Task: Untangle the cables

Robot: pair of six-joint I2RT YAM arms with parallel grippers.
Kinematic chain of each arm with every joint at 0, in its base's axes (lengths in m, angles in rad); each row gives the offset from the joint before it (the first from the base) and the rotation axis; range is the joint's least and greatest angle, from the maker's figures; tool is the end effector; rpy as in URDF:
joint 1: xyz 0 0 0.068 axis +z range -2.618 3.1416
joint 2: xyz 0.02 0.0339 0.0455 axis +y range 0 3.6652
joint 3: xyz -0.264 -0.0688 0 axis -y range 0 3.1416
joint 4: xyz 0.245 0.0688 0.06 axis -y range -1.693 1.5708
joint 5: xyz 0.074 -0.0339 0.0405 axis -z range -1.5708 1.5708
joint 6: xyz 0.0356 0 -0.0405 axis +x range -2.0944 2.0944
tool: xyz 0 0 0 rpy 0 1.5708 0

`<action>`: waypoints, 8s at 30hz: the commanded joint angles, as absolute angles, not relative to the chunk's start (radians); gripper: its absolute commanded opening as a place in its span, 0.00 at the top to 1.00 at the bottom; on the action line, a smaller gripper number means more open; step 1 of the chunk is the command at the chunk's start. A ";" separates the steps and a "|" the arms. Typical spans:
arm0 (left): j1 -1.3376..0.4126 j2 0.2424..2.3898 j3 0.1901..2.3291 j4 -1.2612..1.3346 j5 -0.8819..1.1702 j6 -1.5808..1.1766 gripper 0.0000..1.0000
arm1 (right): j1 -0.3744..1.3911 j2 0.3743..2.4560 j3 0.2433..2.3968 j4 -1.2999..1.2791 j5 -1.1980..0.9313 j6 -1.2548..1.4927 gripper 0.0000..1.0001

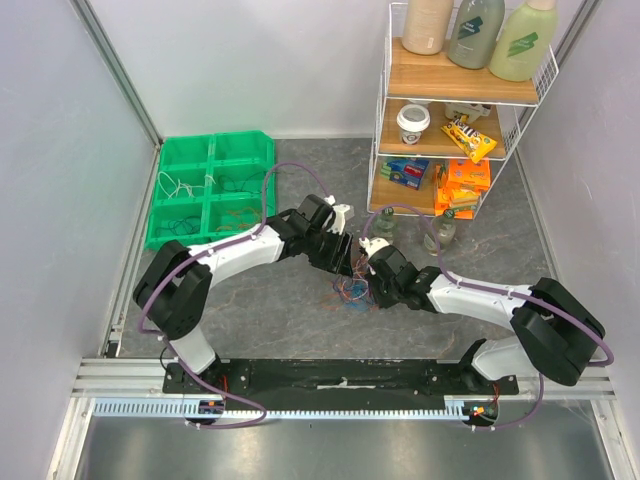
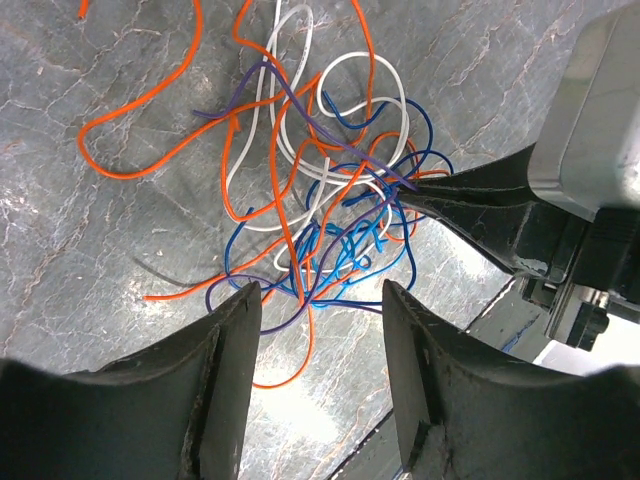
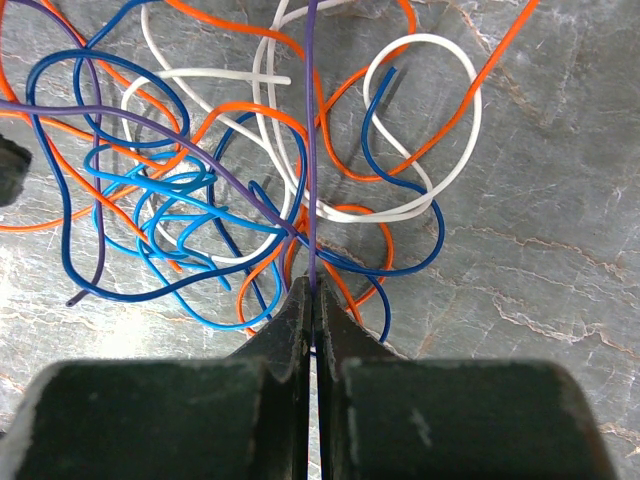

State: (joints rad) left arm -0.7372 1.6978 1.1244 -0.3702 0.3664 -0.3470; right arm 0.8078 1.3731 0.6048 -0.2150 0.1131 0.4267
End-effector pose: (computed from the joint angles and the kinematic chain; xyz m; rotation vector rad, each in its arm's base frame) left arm 0.2541 -0.2479 0.2060 0.6717 2.5755 -0.8662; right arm 0.1734 0.1755 0.1542 -0.4451 2.5409 0.3325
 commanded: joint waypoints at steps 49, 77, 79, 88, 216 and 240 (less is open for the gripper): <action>-0.726 1.291 1.275 -0.494 0.352 -0.452 0.53 | 0.801 1.194 0.588 -0.310 0.195 0.502 0.66; -0.729 1.936 1.365 -0.488 0.451 -0.411 0.60 | 0.801 1.219 0.603 -0.278 0.133 0.463 0.53; -0.729 1.933 1.361 -0.488 0.445 -0.410 0.55 | 0.799 1.226 0.604 -0.276 0.140 0.460 0.51; -0.729 1.965 1.384 -0.497 0.437 -0.405 0.65 | 0.802 1.247 0.612 -0.271 0.146 0.456 0.50; -0.305 1.382 1.663 -0.589 -0.732 -0.274 0.98 | 0.807 1.301 0.634 -0.314 0.169 0.463 0.92; -0.273 1.486 1.532 -0.781 -0.700 -0.515 0.99 | 0.805 1.299 0.637 -0.321 0.173 0.456 0.91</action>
State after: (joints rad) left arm -0.3000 1.4189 1.5616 -0.7361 -0.7265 -0.4133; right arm 0.8089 1.3117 0.6292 -0.3161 0.1413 0.4530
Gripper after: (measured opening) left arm 0.023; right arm 0.088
